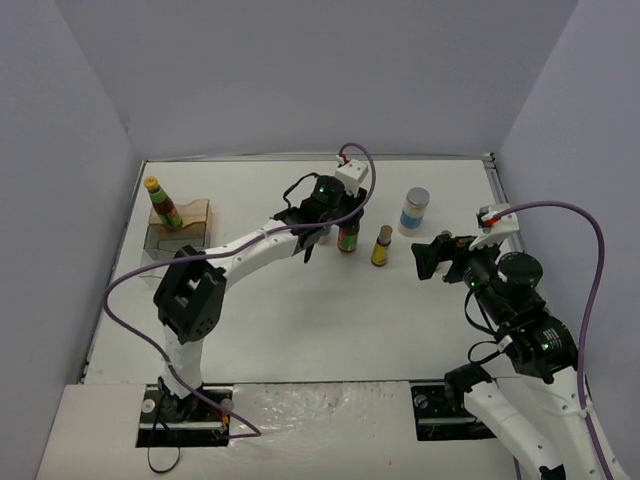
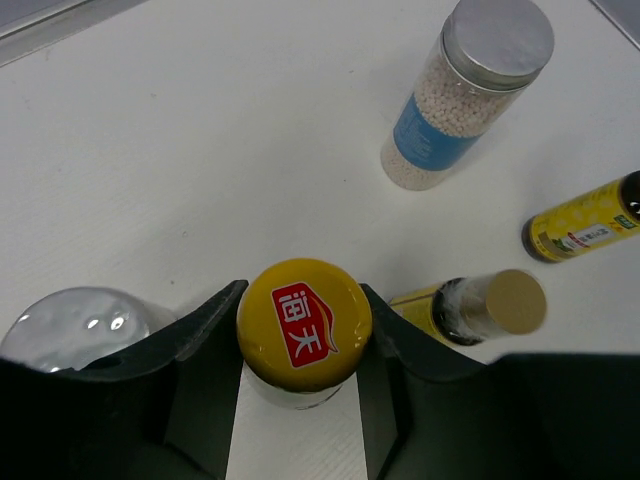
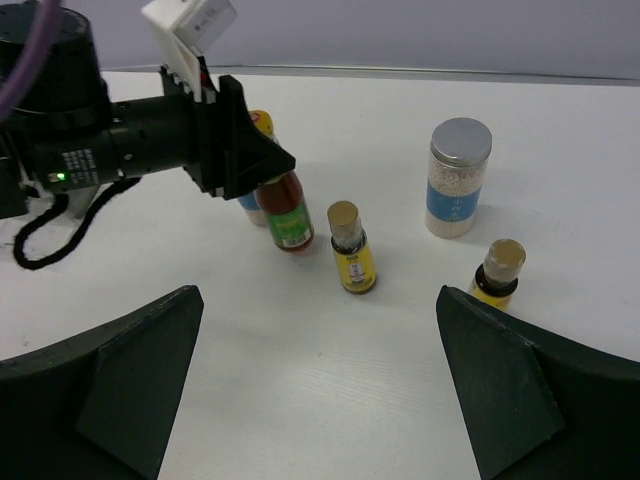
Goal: Organize the condiment bottles
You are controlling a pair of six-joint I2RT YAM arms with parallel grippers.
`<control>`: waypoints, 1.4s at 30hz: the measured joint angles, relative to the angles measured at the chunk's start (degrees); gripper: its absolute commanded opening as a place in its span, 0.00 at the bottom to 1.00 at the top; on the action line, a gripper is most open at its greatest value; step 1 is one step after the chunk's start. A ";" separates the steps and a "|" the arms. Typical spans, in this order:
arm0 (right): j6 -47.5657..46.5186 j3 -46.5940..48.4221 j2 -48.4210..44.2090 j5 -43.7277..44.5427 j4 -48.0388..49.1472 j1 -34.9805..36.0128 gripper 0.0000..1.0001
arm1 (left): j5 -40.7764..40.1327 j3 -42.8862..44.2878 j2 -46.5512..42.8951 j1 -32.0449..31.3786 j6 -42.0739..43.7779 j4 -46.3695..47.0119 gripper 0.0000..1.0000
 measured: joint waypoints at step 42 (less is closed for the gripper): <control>-1.48 0.99 4.38 -2.00 2.10 0.00 1.00 | -16.84 -10.67 -15.18 43.75 -1.49 -5.88 0.00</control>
